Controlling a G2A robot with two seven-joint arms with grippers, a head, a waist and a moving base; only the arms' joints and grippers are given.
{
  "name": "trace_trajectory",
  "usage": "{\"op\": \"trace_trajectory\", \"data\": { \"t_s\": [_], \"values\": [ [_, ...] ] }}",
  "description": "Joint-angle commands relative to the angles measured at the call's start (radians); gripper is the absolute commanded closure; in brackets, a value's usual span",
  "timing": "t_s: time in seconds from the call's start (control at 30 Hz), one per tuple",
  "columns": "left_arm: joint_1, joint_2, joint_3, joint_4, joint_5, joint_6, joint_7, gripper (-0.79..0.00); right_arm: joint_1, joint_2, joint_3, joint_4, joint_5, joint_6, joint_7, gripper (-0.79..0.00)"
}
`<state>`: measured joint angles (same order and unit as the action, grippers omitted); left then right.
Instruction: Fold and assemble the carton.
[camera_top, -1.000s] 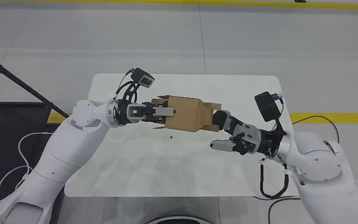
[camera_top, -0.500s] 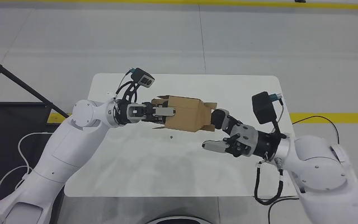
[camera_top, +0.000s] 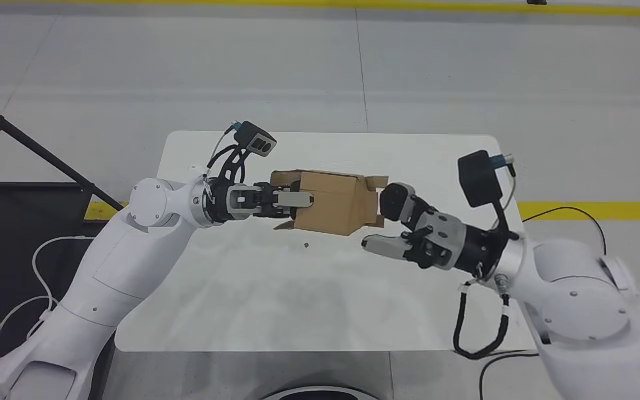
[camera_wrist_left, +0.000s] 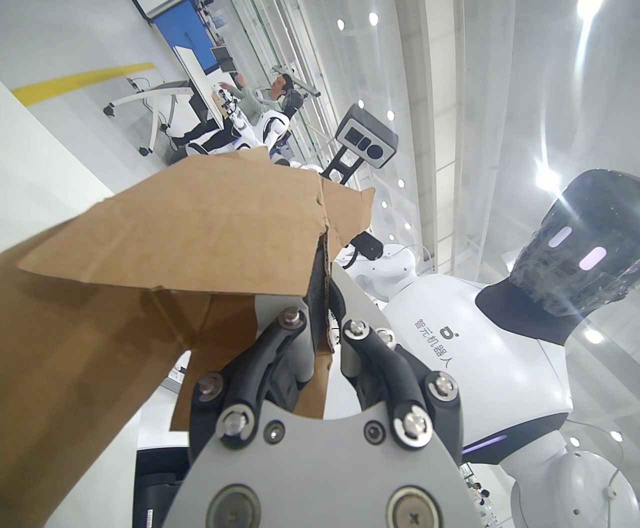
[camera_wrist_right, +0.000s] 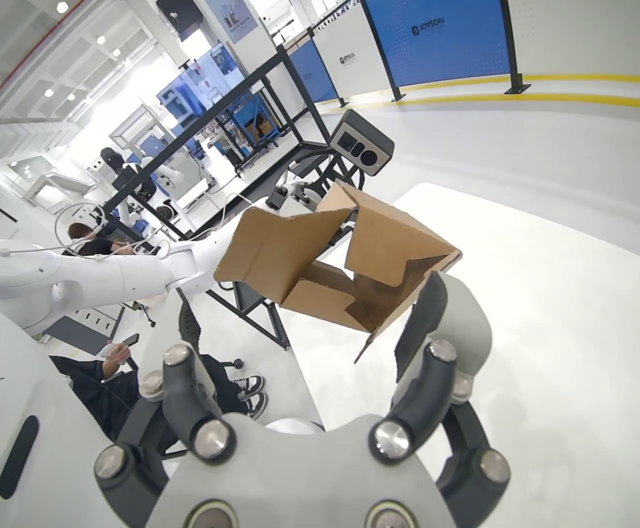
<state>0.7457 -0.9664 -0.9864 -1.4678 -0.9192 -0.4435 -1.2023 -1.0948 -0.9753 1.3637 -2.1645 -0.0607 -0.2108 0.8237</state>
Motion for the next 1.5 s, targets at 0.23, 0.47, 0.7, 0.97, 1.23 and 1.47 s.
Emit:
{"op": "trace_trajectory", "data": {
  "t_s": [0.23, 0.47, 0.7, 0.97, 1.23, 1.47],
  "values": [
    [0.0, 0.0, 0.0, 0.0, 0.0, 0.0, 0.0, 0.0, 0.032, -0.001, -0.013, -0.008, -0.036, 0.089, 0.006, -0.785],
    [0.0, 0.0, 0.0, 0.0, 0.0, 0.0, 0.0, 0.0, 0.064, -0.003, -0.031, 0.004, -0.041, 0.132, 0.009, -0.785],
    [0.025, 0.0, -0.016, -0.035, 0.037, 0.017, 0.039, 0.0, 0.076, -0.003, -0.036, 0.012, -0.027, 0.136, 0.019, -0.785],
    [0.048, -0.006, -0.043, -0.054, 0.062, 0.009, 0.048, 0.0, 0.063, 0.001, -0.007, 0.024, -0.001, 0.127, 0.037, -0.785],
    [0.059, -0.012, -0.067, -0.063, 0.085, -0.014, 0.046, 0.0, 0.046, 0.006, 0.016, 0.032, 0.011, 0.129, 0.069, -0.785],
    [0.069, -0.017, -0.085, -0.074, 0.11, -0.026, 0.042, 0.0, 0.037, 0.01, 0.036, 0.04, 0.051, 0.104, 0.091, -0.785]
  ]
}}
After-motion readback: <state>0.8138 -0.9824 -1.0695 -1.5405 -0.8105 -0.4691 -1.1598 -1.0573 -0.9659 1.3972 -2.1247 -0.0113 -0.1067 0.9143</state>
